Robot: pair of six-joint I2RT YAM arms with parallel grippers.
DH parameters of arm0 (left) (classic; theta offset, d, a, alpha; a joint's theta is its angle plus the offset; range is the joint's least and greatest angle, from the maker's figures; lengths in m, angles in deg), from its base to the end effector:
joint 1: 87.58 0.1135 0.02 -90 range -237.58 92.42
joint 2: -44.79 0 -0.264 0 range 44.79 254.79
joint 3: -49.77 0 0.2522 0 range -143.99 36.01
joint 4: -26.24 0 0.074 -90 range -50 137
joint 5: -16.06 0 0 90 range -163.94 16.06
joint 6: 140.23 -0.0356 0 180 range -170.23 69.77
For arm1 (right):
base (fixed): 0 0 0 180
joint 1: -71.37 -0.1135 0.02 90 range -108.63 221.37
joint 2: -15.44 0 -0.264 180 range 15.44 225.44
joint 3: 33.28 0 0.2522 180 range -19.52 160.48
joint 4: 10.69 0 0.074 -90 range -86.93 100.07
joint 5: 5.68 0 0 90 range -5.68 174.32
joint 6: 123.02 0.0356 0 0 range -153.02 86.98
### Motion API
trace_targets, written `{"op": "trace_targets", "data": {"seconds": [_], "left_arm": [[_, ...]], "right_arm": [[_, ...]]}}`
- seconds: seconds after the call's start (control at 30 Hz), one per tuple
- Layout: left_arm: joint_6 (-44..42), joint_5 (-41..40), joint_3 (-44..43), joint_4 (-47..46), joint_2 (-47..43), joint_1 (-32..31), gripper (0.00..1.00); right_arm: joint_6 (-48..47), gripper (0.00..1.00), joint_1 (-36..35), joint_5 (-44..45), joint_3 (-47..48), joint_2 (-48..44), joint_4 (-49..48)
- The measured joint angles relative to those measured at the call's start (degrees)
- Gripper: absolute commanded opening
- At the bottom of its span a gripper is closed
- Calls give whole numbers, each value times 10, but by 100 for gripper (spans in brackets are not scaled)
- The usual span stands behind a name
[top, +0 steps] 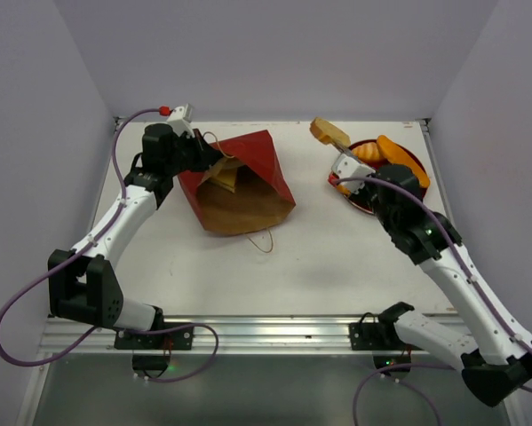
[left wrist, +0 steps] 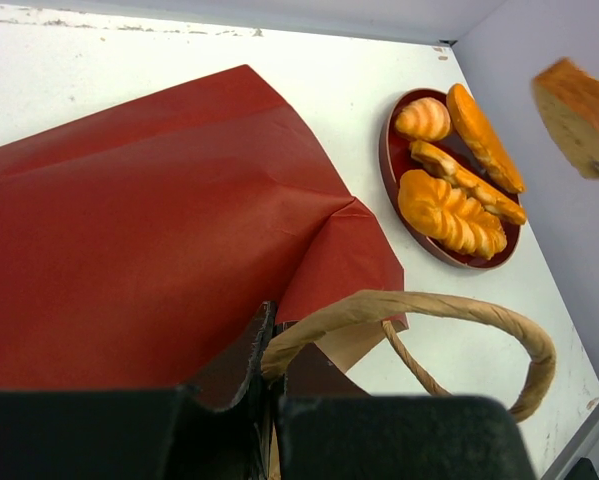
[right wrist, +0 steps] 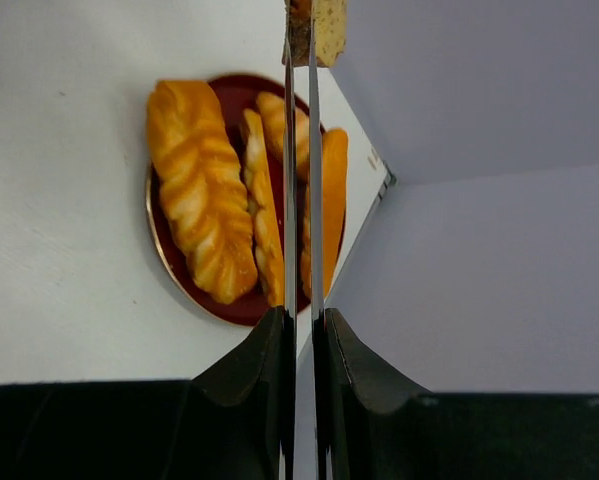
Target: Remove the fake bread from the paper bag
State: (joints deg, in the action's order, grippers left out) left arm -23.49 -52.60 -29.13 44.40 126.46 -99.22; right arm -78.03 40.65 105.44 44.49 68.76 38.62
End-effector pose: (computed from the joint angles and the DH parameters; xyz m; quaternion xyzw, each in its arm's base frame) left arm 0.3243 -0.0800 0.3242 -0.0023 0.8163 -0.3272 0.4760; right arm 0.1692 0.0856 0.3845 -0.4306 0.7146 -0.2191 0.5059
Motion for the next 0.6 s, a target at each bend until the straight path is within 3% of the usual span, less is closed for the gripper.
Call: {"op": "trace_targets", "data": {"seconds": [0.23,0.6], "left_arm": [[0,9,4,-3,-1,0,0],[0,25,26,-25,-1,0,0]], "right_arm": [[-22,0,168,-16,-37,77,-37],[-114,0,241,-15,-122,158,-163]]}}
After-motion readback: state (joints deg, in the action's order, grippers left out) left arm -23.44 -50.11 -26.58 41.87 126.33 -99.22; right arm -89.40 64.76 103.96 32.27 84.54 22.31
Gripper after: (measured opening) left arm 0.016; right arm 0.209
